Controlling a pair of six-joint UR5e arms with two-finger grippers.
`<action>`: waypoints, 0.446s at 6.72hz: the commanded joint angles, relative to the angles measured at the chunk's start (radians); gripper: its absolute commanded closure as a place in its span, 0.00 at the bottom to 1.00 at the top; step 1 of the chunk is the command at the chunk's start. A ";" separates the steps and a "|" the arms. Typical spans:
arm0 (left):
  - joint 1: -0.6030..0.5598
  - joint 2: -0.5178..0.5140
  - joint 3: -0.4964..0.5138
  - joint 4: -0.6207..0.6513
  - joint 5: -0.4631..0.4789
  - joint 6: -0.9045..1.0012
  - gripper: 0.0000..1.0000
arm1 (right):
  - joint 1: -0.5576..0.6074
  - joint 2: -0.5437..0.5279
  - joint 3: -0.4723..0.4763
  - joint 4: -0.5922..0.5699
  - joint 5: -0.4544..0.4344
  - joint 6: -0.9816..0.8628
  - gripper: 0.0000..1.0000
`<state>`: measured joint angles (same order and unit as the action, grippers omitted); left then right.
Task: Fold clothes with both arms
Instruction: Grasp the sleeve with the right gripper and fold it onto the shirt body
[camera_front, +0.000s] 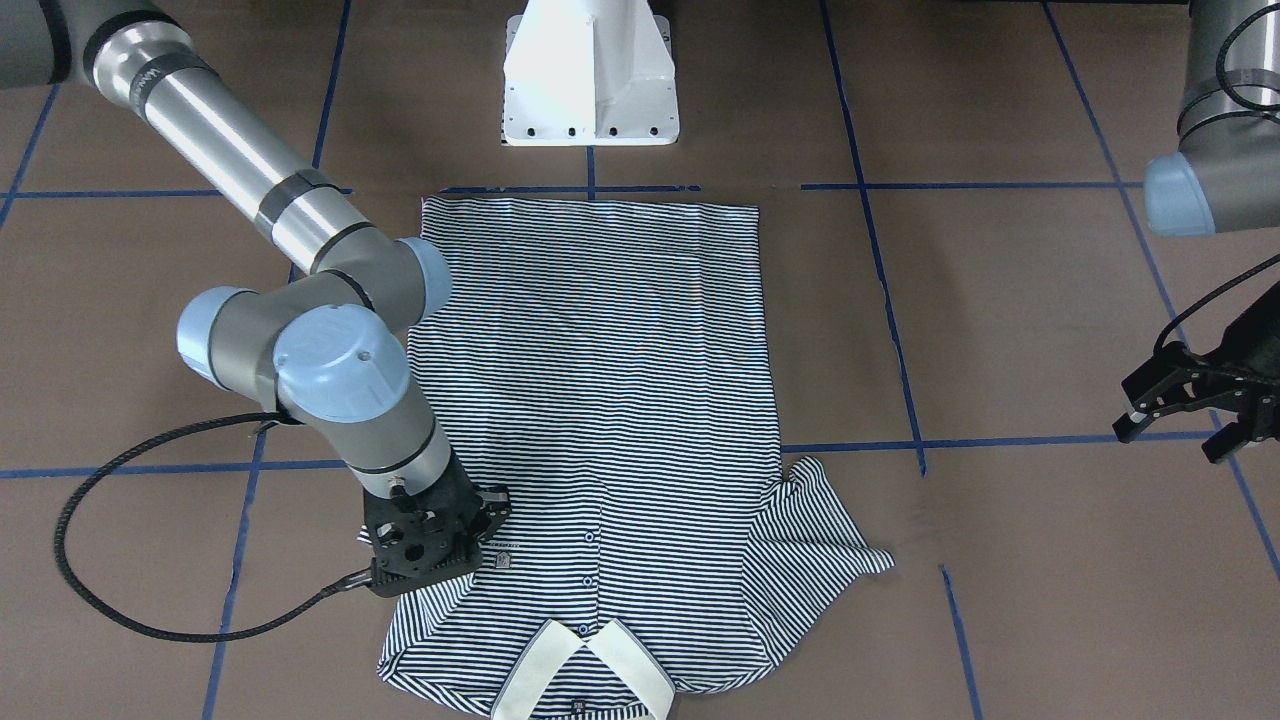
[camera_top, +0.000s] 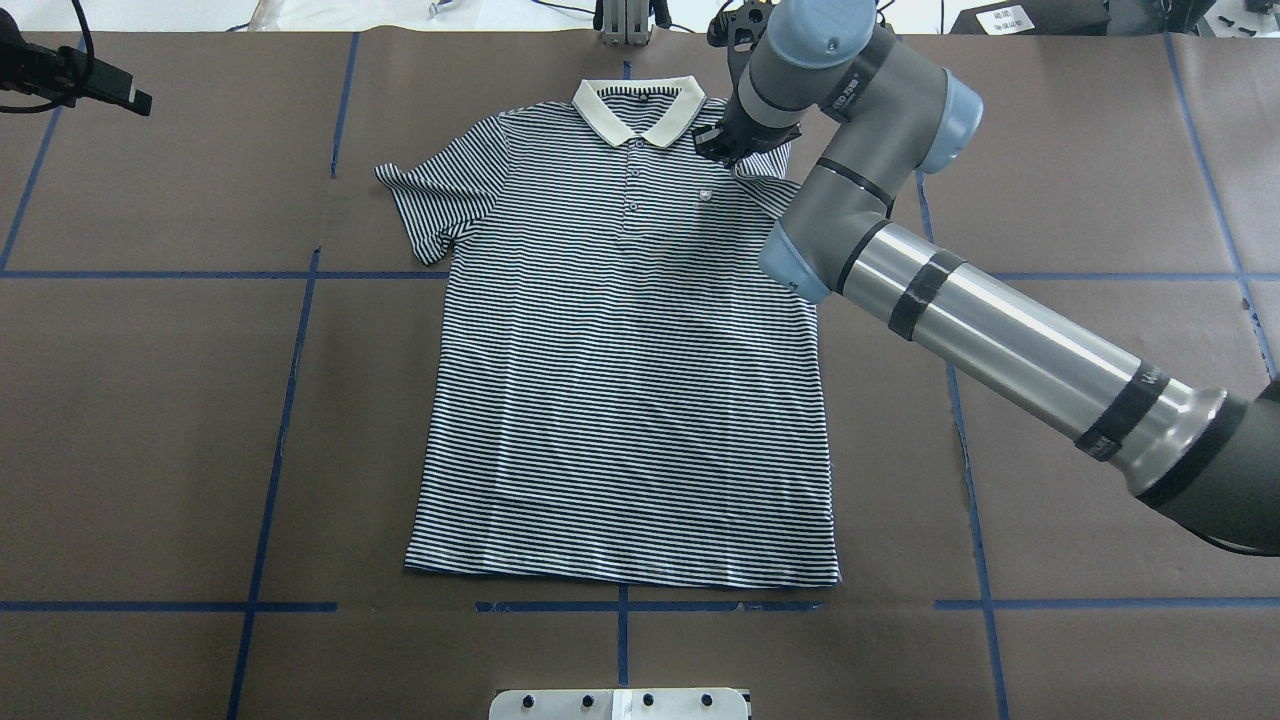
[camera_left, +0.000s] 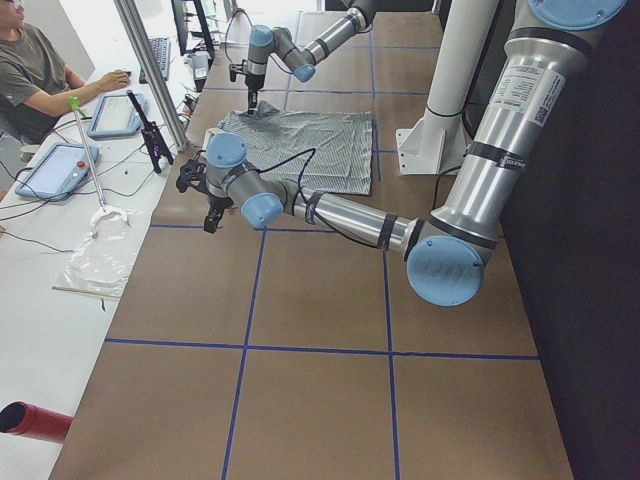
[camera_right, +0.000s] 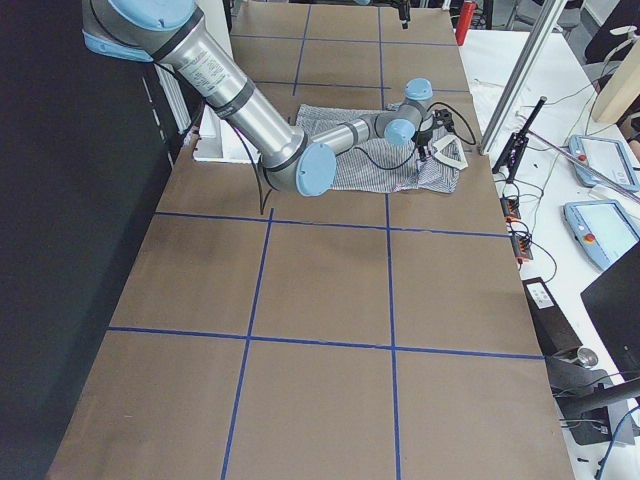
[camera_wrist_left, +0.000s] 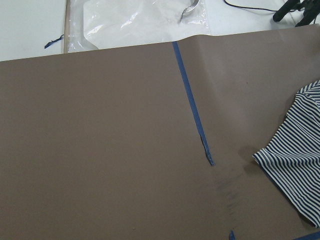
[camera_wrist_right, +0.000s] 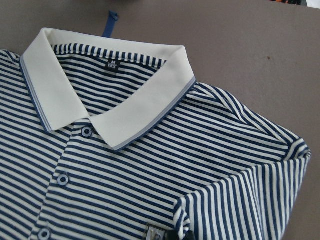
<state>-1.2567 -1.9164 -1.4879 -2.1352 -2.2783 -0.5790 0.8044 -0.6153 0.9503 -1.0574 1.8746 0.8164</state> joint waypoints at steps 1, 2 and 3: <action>0.005 -0.004 0.003 0.000 0.000 -0.002 0.00 | -0.042 0.074 -0.114 0.000 -0.144 0.004 1.00; 0.005 -0.006 0.001 0.000 0.000 -0.002 0.00 | -0.050 0.080 -0.114 0.004 -0.149 0.004 0.01; 0.006 -0.009 0.001 0.001 0.000 -0.002 0.00 | -0.053 0.081 -0.114 0.004 -0.149 0.004 0.00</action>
<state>-1.2517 -1.9221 -1.4861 -2.1350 -2.2780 -0.5812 0.7581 -0.5393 0.8403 -1.0550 1.7337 0.8205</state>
